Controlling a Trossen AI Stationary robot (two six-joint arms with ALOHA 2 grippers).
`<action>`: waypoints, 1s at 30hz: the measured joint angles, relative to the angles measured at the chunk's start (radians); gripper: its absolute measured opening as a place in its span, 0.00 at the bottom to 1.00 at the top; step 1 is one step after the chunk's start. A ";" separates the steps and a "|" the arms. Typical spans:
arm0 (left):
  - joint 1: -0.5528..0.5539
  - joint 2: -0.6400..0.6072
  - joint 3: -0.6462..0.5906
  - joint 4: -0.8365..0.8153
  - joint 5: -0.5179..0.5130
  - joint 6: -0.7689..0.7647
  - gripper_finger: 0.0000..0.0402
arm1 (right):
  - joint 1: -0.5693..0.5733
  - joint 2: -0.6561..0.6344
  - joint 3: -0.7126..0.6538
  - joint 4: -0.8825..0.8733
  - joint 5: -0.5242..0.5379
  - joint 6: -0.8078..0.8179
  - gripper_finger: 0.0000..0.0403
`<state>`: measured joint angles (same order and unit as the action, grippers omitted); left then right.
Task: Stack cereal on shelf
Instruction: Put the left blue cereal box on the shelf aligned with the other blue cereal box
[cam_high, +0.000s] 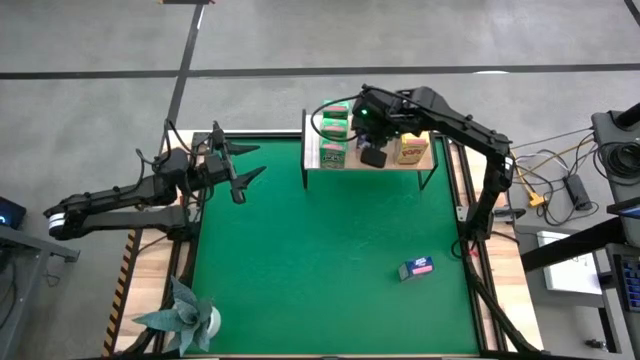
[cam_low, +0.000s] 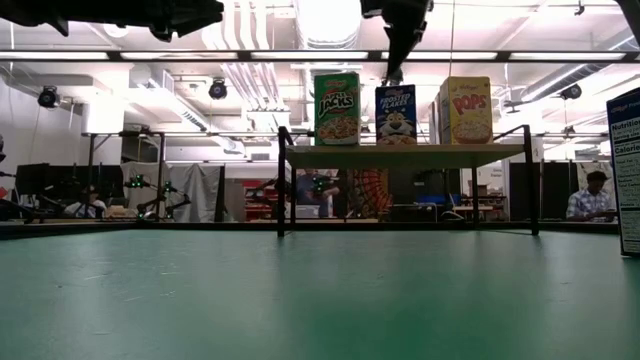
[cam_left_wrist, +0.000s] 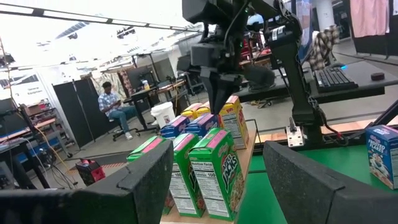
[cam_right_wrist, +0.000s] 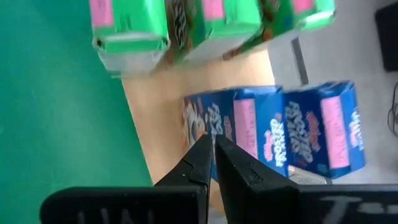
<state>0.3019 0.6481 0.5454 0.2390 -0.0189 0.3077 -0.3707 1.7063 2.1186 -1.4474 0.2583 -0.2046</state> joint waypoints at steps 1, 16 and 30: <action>0.000 0.000 0.000 0.000 0.000 0.000 0.58 | 0.000 0.000 -0.007 -0.005 0.001 0.006 0.03; 0.000 0.001 0.000 -0.002 0.000 0.000 0.58 | -0.005 0.002 -0.140 0.015 0.197 0.010 0.03; 0.000 0.001 0.000 -0.001 0.000 -0.001 0.58 | 0.000 0.004 -0.145 0.031 0.074 0.045 0.03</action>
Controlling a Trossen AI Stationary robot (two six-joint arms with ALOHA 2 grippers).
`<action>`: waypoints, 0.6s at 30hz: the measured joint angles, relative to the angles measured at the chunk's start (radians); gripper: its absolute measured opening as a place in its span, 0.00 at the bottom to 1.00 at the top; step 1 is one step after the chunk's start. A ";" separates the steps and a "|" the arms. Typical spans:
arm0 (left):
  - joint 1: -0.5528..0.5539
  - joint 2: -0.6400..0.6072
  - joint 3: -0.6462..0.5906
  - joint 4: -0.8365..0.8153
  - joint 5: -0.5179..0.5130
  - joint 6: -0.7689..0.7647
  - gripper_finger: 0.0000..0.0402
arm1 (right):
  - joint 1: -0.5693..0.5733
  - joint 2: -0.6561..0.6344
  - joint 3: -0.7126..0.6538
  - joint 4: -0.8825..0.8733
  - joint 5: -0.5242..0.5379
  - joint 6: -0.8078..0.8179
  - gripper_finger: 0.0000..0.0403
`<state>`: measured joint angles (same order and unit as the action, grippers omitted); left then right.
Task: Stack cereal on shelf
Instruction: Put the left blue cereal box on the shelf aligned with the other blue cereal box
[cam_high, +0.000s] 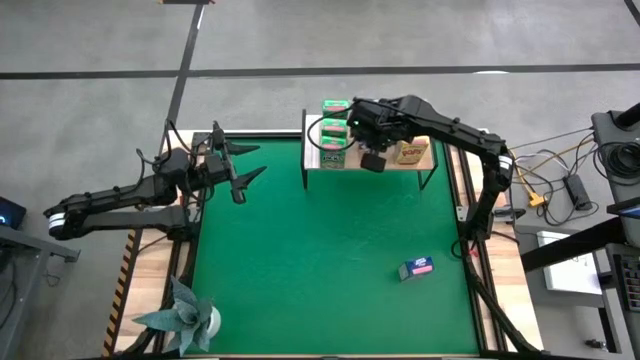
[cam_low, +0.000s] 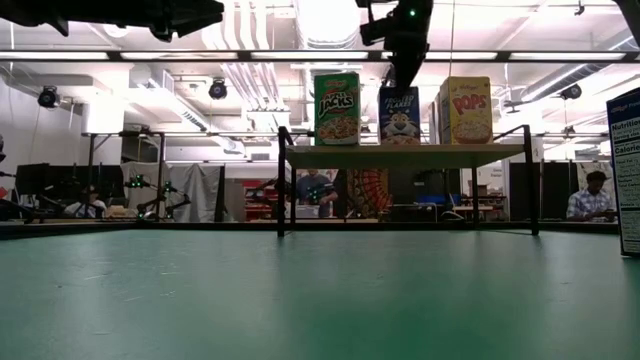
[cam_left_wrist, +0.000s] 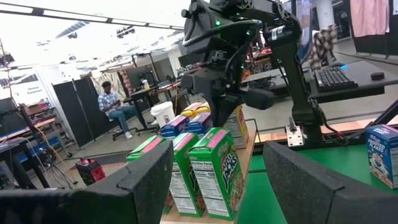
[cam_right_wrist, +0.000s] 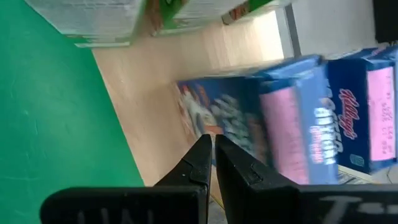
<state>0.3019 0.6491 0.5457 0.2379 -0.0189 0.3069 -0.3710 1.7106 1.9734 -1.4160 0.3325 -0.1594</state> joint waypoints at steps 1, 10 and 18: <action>0.000 0.000 0.000 0.000 0.000 0.000 0.58 | 0.003 0.000 -0.003 0.003 0.001 0.002 0.03; 0.000 0.000 0.000 0.000 0.000 0.002 0.58 | 0.011 0.000 -0.095 0.091 0.084 -0.011 0.03; 0.000 0.000 0.000 0.000 0.000 0.002 0.58 | 0.011 0.000 -0.168 0.099 0.173 -0.015 0.03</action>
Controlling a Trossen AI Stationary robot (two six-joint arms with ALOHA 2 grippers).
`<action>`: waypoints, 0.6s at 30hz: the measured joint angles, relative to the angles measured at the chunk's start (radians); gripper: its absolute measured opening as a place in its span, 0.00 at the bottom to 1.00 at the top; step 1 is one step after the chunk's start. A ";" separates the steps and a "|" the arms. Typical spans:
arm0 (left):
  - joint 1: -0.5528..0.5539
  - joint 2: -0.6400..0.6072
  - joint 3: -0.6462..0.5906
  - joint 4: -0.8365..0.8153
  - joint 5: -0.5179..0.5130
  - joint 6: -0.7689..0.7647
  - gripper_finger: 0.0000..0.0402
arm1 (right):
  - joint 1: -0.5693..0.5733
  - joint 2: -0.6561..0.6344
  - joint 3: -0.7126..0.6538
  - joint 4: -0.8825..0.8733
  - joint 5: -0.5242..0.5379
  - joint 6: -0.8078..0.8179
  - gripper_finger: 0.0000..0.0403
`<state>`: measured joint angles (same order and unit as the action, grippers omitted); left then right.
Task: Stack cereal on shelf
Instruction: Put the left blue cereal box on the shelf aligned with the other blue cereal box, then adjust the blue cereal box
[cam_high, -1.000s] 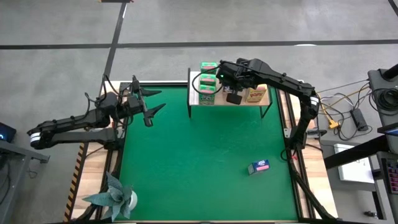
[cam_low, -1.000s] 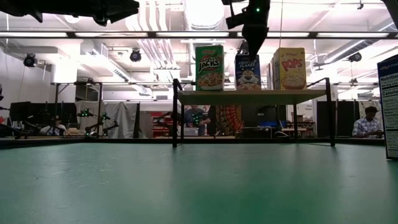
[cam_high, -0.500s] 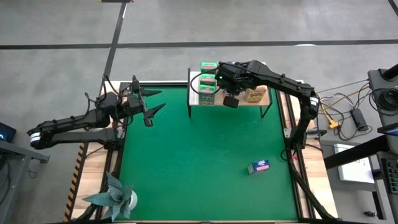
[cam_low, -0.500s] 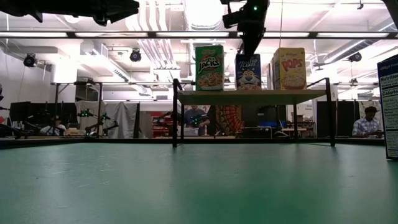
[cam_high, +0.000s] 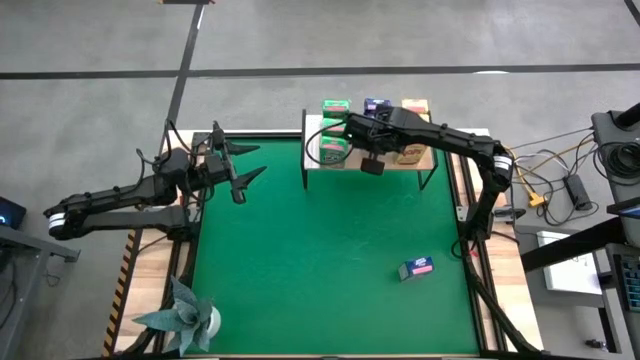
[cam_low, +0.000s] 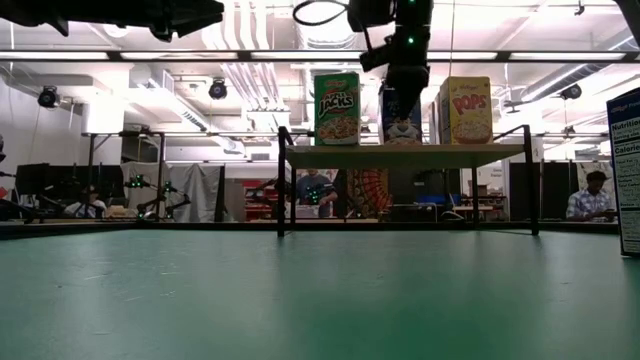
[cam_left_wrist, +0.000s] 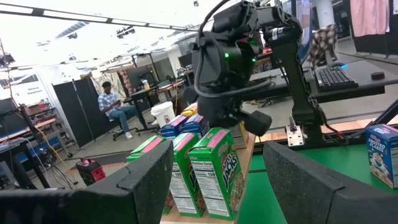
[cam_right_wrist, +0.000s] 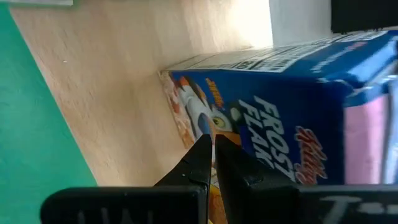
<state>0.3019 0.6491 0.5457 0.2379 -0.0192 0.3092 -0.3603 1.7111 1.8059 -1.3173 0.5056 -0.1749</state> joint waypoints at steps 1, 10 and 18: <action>0.000 0.000 0.000 0.000 0.000 0.000 0.58 | 0.000 0.000 -0.004 0.001 0.000 0.001 0.03; 0.000 0.000 0.000 0.000 0.000 0.000 0.58 | 0.005 0.000 0.022 0.016 -0.018 0.006 0.03; 0.000 0.000 0.000 0.000 0.000 0.000 0.58 | 0.007 0.000 0.160 0.015 -0.147 -0.026 0.03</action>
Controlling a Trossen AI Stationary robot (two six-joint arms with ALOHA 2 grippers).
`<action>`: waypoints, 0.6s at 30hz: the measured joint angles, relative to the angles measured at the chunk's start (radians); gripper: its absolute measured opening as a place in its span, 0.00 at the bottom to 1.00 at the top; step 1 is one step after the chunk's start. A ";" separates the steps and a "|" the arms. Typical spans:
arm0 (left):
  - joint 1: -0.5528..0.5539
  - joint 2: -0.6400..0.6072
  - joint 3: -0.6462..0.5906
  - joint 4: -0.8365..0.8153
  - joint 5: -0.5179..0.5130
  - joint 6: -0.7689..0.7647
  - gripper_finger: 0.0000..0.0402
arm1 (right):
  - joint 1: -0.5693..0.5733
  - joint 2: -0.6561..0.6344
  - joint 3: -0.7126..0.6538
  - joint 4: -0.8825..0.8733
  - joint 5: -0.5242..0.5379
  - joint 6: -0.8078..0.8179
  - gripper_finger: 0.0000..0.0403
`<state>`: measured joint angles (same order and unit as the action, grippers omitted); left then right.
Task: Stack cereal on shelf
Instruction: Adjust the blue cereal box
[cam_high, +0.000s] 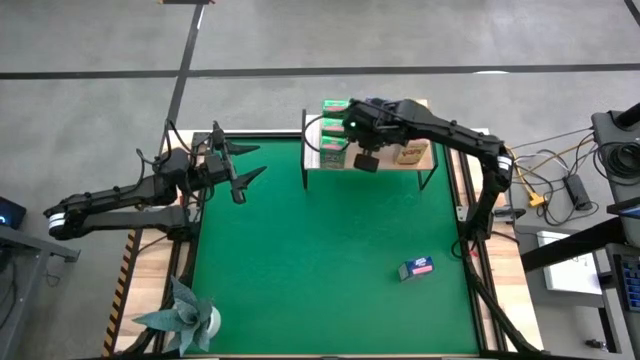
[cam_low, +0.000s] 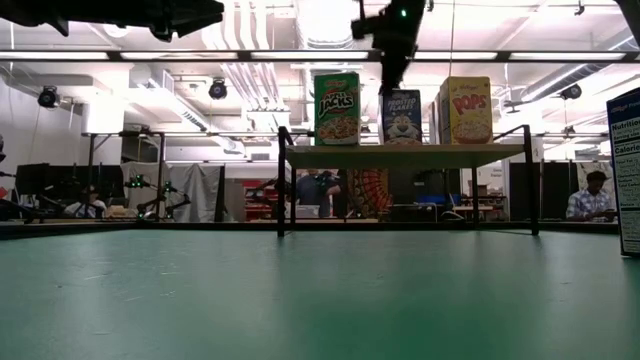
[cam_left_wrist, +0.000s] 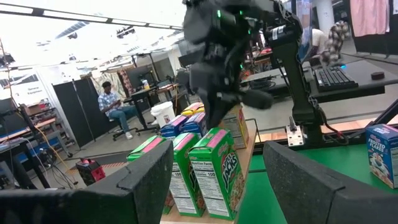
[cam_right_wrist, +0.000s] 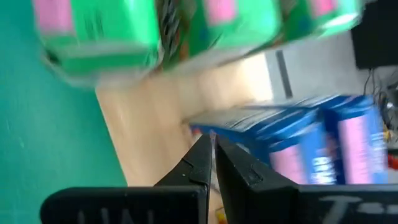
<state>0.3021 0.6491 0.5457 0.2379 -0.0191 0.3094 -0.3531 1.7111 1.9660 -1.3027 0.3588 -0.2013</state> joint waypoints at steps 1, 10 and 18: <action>0.000 0.000 0.000 0.000 0.000 0.000 0.58 | 0.000 0.000 0.022 0.000 0.000 -0.004 0.03; 0.000 0.000 0.000 0.000 0.000 0.001 0.58 | -0.116 0.000 0.171 0.007 -0.030 -0.019 0.03; 0.000 0.000 0.000 0.000 0.000 0.008 0.58 | -0.268 0.000 0.161 0.031 -0.207 0.007 0.03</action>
<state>0.3023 0.6491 0.5457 0.2379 -0.0190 0.3171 -0.6211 1.7107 2.1272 -1.2714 0.1522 -0.1945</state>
